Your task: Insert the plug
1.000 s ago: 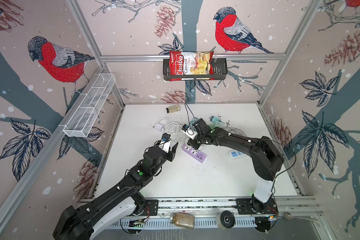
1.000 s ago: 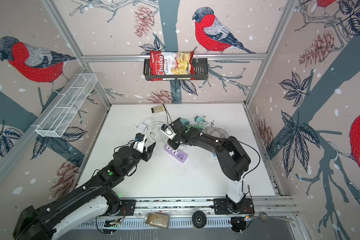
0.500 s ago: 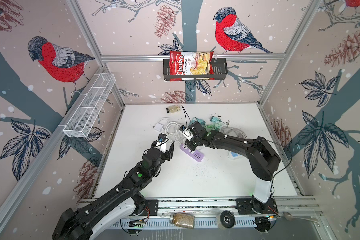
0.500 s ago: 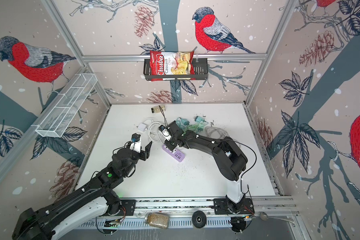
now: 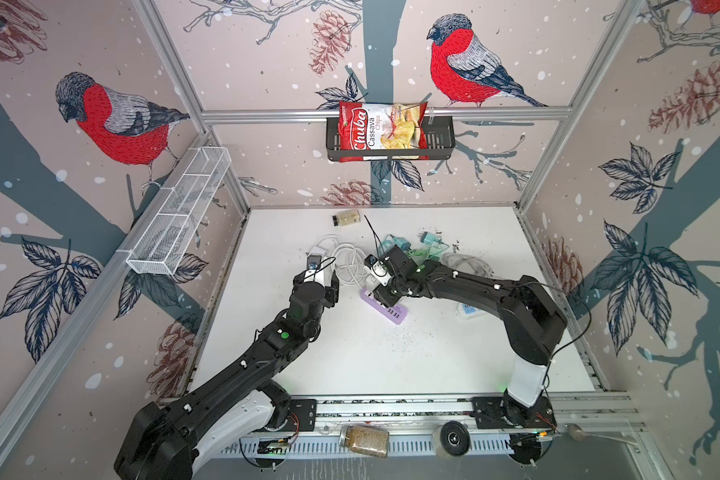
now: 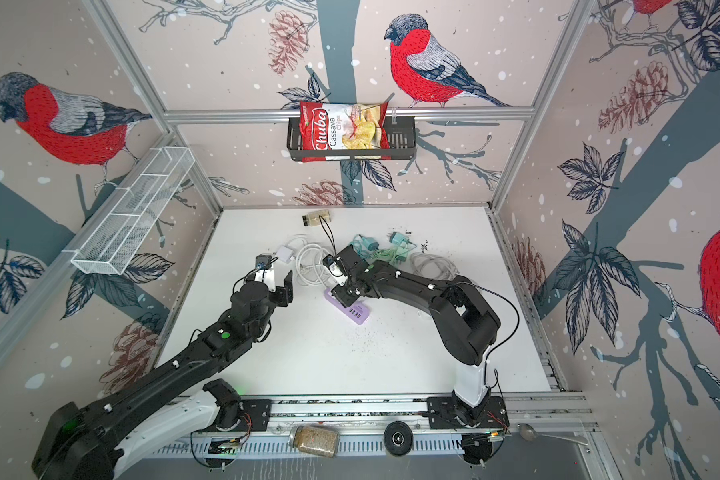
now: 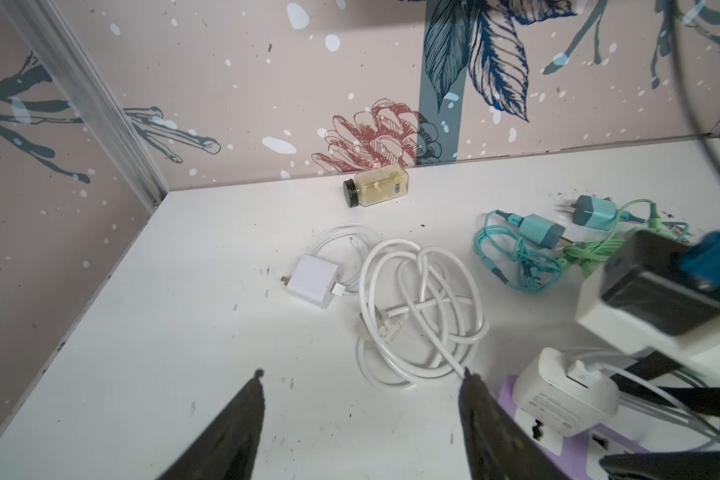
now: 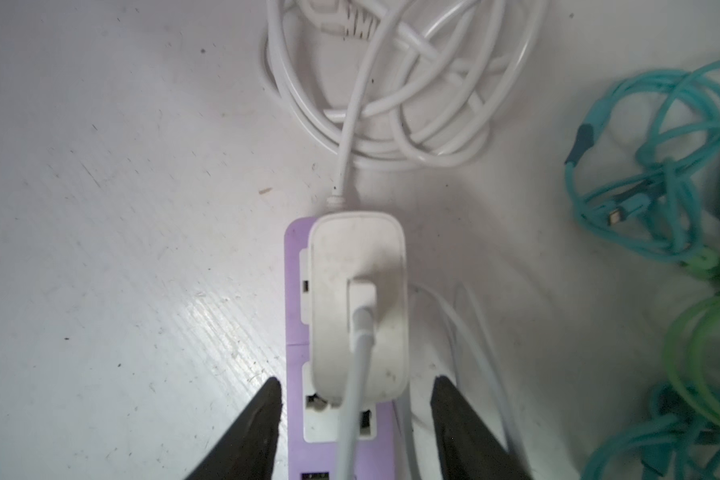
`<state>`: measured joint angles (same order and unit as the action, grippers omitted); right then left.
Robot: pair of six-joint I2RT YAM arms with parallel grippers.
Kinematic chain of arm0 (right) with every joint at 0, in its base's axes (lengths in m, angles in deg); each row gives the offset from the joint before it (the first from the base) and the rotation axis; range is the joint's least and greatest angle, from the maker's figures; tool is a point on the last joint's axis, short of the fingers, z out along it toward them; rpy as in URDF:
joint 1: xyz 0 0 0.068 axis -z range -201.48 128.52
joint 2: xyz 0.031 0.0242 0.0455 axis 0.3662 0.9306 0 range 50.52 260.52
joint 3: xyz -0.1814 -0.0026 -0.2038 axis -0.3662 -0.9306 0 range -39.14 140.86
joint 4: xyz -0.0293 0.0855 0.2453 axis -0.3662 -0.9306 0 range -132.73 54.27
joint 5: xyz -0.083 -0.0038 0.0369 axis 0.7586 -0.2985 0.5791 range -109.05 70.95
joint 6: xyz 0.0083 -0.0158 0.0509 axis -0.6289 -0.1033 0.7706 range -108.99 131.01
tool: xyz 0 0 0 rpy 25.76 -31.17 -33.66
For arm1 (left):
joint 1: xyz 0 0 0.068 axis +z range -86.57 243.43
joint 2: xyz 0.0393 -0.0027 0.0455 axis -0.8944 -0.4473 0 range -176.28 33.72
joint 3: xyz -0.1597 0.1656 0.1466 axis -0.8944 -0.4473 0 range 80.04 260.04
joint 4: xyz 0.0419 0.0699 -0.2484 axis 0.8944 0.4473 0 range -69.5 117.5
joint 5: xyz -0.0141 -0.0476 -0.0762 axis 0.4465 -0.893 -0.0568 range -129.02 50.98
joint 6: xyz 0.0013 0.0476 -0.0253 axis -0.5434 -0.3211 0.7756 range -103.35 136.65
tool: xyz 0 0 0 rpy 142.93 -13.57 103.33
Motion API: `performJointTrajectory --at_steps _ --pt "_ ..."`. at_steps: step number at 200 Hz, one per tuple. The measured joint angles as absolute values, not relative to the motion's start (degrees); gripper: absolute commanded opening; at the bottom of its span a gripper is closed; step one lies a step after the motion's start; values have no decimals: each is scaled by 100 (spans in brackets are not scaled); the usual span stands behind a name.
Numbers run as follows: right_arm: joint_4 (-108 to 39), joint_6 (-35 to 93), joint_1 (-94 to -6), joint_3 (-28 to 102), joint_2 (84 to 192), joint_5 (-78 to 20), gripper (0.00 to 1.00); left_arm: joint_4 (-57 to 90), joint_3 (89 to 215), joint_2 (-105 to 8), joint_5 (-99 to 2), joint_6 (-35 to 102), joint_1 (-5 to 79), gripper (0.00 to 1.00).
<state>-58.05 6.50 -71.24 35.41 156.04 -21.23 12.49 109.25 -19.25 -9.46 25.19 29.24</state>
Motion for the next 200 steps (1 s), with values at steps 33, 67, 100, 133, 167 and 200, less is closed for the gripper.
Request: performJointTrajectory --at_steps 33,67,100,133,167,200 --pt "-5805 665 -7086 3554 15414 -2140 70 1697 11367 -2338 -1077 2880 3498 74" --pt "-5707 689 -6949 3447 15132 -2215 71 2167 11933 -2874 -1198 3516 4222 73" --pt "-5569 796 -6608 3097 14789 -2267 71 2484 12425 -3667 -1399 4289 4674 71" --pt "-5383 838 -6114 2679 14454 -2409 72 2775 13229 -4948 -1742 4952 4762 69" --pt "-5215 836 -5792 2373 14266 -2531 72 2864 13957 -6039 -1998 5647 4827 67" --pt "-5117 833 -5690 2190 14164 -2639 72 2838 14409 -6788 -2415 6184 4952 67"
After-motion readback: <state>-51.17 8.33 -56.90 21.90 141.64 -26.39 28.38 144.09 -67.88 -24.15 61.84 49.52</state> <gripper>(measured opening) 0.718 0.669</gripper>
